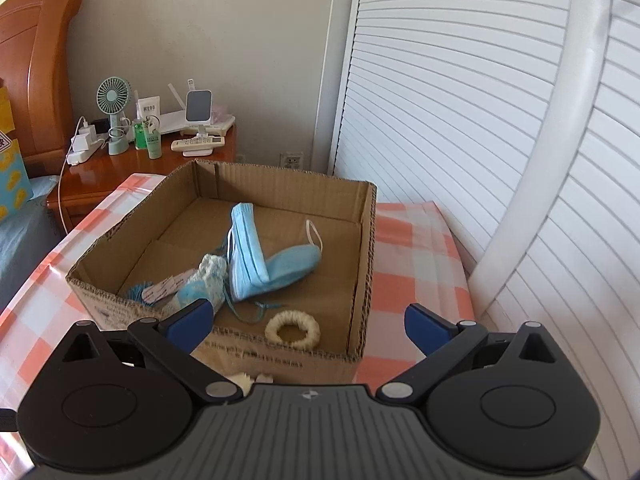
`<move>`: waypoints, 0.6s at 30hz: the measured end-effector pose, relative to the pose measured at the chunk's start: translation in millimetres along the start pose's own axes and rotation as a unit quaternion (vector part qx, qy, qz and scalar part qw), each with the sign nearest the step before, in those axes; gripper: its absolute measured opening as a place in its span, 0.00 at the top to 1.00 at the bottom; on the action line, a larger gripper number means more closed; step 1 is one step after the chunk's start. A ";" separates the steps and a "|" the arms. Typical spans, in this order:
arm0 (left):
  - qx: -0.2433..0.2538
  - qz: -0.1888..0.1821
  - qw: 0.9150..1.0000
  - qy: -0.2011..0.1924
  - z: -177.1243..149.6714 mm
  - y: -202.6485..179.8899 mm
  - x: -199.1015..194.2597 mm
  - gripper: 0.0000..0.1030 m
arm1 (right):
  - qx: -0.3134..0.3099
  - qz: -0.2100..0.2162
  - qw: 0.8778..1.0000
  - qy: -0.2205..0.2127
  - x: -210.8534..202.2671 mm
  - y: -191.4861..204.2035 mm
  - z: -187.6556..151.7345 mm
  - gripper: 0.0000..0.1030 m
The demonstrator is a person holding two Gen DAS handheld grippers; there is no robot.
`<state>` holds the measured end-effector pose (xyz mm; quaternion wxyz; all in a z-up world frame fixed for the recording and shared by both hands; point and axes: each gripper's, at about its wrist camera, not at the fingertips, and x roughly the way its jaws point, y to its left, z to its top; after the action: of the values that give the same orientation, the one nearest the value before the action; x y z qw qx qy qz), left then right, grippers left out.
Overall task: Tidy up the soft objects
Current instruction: 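Drop the bandage strip into the box with the left gripper while the right gripper drops the cream ring in, then move both grippers back toward the remaining items on the cloth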
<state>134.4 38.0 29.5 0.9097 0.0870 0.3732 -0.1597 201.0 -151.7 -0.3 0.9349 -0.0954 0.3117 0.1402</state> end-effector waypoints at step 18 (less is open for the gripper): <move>-0.047 0.040 0.998 -0.020 -51.7 -32.0 4.0 0.01 | 0.070 -0.038 0.997 0.023 -6.3 10.0 -108.6 0.00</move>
<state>91.9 21.5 -11.1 0.9257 0.0563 0.3584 -0.1070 132.6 -172.4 -82.9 0.9365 -0.0447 0.3386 0.0798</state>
